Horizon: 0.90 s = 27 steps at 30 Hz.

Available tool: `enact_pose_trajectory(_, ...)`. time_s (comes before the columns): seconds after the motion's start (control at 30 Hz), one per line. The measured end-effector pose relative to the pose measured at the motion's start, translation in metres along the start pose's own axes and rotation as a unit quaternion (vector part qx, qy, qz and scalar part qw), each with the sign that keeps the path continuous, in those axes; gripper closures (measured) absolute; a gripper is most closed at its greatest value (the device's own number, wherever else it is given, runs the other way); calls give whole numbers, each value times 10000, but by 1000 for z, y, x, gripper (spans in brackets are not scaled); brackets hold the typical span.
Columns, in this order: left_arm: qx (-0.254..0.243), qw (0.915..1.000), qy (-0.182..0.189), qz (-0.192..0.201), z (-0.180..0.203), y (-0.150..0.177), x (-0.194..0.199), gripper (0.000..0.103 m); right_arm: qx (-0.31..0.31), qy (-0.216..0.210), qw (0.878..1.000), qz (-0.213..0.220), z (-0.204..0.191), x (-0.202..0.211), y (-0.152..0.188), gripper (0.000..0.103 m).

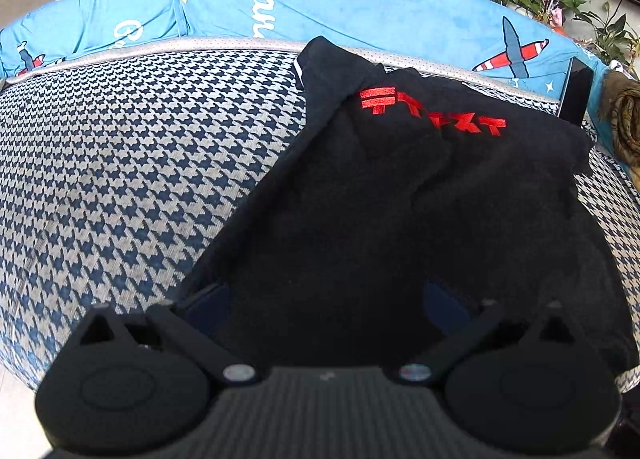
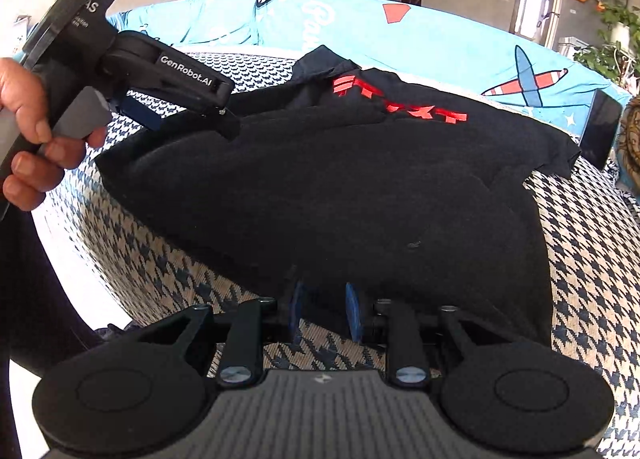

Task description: Fold clothes

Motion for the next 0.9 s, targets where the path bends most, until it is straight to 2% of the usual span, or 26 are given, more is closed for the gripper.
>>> enact_pose_trajectory(0.1, 62, 9999, 19, -82, 0, 2, -4, 0, 183, 70, 9998, -27, -5, -4, 3, 75)
enact_pose_trajectory(0.37, 66, 9996, -36, -254, 5, 12, -15, 0, 637, 324, 9972, 218, -16, -15, 4, 75)
enact_pose_trajectory(0.4, 66, 9996, -47, -274, 6, 13, -16, 0, 721, 329, 9965, 255, -18, -16, 4, 76)
enact_pose_trajectory(0.43, 67, 9995, -59, -289, 6, 14, -17, 0, 785, 332, 9960, 281, -20, -16, 4, 84)
enact_pose_trajectory(0.47, 69, 9995, -73, -293, 6, 16, -17, 0, 843, 336, 9954, 298, -21, -16, 4, 99)
enact_pose_trajectory(0.67, 110, 9993, -154, -311, 4, 22, -16, 0, 924, -40, 9950, 369, -30, 1, 7, 101)
enact_pose_trajectory(0.9, -19, 9991, -303, -309, 10, 29, -14, 0, 991, -332, 9944, -152, -37, -5, 18, 101)
Point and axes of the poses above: each gripper's, at about its wrist camera, not at the fingertips, and x roughly against the way its jaws point, z to its right, y to its underside, the point moved 4 cm from there along -x, roughly the way its jaws point, and after that the axes turned 4 degrees about -x, right-handed, at the moved point
